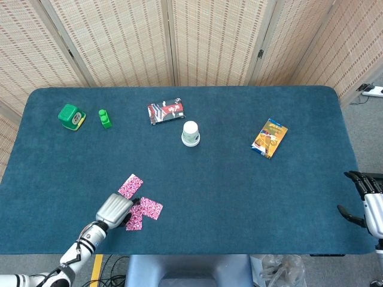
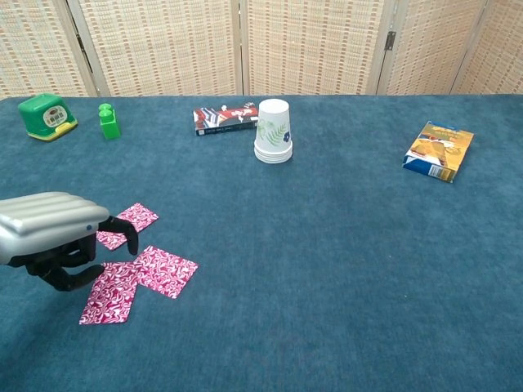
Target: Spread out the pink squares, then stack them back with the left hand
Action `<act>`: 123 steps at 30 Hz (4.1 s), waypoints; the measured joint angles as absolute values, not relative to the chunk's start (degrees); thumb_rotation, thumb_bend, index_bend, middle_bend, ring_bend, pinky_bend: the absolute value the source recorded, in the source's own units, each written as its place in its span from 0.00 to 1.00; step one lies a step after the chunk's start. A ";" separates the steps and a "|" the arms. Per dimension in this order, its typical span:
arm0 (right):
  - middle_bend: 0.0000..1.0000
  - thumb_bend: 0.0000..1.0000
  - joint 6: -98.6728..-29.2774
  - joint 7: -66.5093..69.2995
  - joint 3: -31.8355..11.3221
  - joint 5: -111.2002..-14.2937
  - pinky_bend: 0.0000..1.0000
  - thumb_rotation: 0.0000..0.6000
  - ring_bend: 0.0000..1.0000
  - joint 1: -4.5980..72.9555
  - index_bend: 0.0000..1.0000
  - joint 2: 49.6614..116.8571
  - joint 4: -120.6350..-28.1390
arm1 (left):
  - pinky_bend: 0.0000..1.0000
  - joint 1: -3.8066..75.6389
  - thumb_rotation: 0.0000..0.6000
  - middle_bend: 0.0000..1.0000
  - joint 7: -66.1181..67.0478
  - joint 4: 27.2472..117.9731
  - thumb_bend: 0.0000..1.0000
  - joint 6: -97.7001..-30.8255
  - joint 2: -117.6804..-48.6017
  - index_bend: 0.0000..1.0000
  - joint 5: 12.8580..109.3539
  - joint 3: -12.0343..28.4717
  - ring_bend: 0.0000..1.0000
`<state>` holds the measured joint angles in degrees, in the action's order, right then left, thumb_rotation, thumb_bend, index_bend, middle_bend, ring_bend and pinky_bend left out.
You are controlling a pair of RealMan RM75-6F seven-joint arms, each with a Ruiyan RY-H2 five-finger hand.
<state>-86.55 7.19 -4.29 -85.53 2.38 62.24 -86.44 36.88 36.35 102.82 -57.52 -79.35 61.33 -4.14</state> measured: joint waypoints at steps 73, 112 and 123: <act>0.21 0.25 -87.28 7.75 -4.14 -85.80 0.28 1.00 0.19 1.67 0.16 62.17 -86.25 | 1.00 35.78 1.00 0.99 36.57 97.74 0.55 -56.24 -81.94 0.34 59.12 -3.65 0.93; 0.21 0.25 -87.92 7.72 -4.13 -86.05 0.28 1.00 0.19 1.29 0.16 61.96 -86.64 | 1.00 35.33 1.00 0.99 32.36 90.45 0.30 -61.60 -87.46 0.24 58.82 3.70 0.93; 0.21 0.25 -88.01 7.65 -4.24 -85.86 0.28 1.00 0.19 1.16 0.16 61.84 -86.75 | 1.00 36.89 1.00 0.99 33.42 85.47 0.30 -59.59 -90.96 0.23 55.66 5.15 0.93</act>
<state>-88.01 7.65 -4.24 -85.86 1.16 61.84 -86.75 36.89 33.42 85.47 -59.59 -90.96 55.66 5.15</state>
